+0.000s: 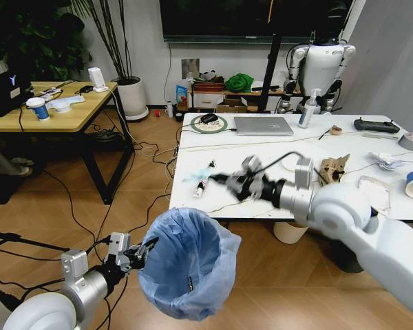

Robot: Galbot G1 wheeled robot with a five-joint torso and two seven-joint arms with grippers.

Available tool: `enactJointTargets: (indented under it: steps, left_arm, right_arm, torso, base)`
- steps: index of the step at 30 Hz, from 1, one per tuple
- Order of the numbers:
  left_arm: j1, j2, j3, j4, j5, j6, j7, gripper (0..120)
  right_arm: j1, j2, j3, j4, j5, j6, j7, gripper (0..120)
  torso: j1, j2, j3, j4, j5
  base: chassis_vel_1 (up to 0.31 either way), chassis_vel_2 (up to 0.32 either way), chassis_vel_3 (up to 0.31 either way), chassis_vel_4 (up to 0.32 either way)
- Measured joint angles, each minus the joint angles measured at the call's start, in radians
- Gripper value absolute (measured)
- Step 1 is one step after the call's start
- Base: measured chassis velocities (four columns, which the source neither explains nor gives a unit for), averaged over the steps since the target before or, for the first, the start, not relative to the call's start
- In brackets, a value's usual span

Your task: Pick up the trash bin and place the trash from the table into it.

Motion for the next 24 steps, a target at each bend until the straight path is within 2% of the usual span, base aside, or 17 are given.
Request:
enactJointTargets:
  steps: [15, 19, 20, 22, 24]
  left_arm:
    - [0.002, -0.021, -0.012, -0.015, -0.004, 0.001, -0.004, 0]
    - [0.002, -0.024, -0.014, -0.016, -0.004, 0.001, -0.004, 0]
    - [0.002, -0.024, -0.014, -0.016, -0.004, 0.001, -0.004, 0]
    - [0.0, -0.025, -0.014, -0.016, -0.003, 0.001, -0.004, 0]
    - [-0.002, -0.025, -0.014, -0.016, -0.002, 0.001, -0.004, 0]
  right_arm:
    - [-0.005, -0.018, -0.105, 0.023, -0.056, 0.04, -0.024, 0]
    - [-0.022, -0.029, -0.095, 0.022, -0.064, 0.036, -0.019, 11]
    - [-0.031, -0.034, -0.085, 0.021, -0.065, 0.035, -0.017, 19]
    - [-0.035, -0.039, -0.079, 0.021, -0.066, 0.034, -0.016, 22]
    - [-0.039, -0.046, -0.073, 0.025, -0.066, 0.029, -0.015, 32]
  torso:
    - [0.0, 0.0, 0.0, 0.0003, 0.0001]
    - [0.0, 0.0, 0.0, 0.0001, 0.0]
    - [0.0, 0.0, 0.0, 0.0, 0.0001]
    - [0.0, 0.0, 0.0, 0.0, 0.0]
    - [0.0, 0.0, 0.0, 0.0001, 0.0001]
  base:
    - [0.0, 0.0, 0.0, 0.0]
    - [0.0, 0.0, 0.0, 0.0]
    - [0.0, 0.0, 0.0, 0.0]
    - [0.0, 0.0, 0.0, 0.0]
    - [0.0, 0.0, 0.0, 0.0]
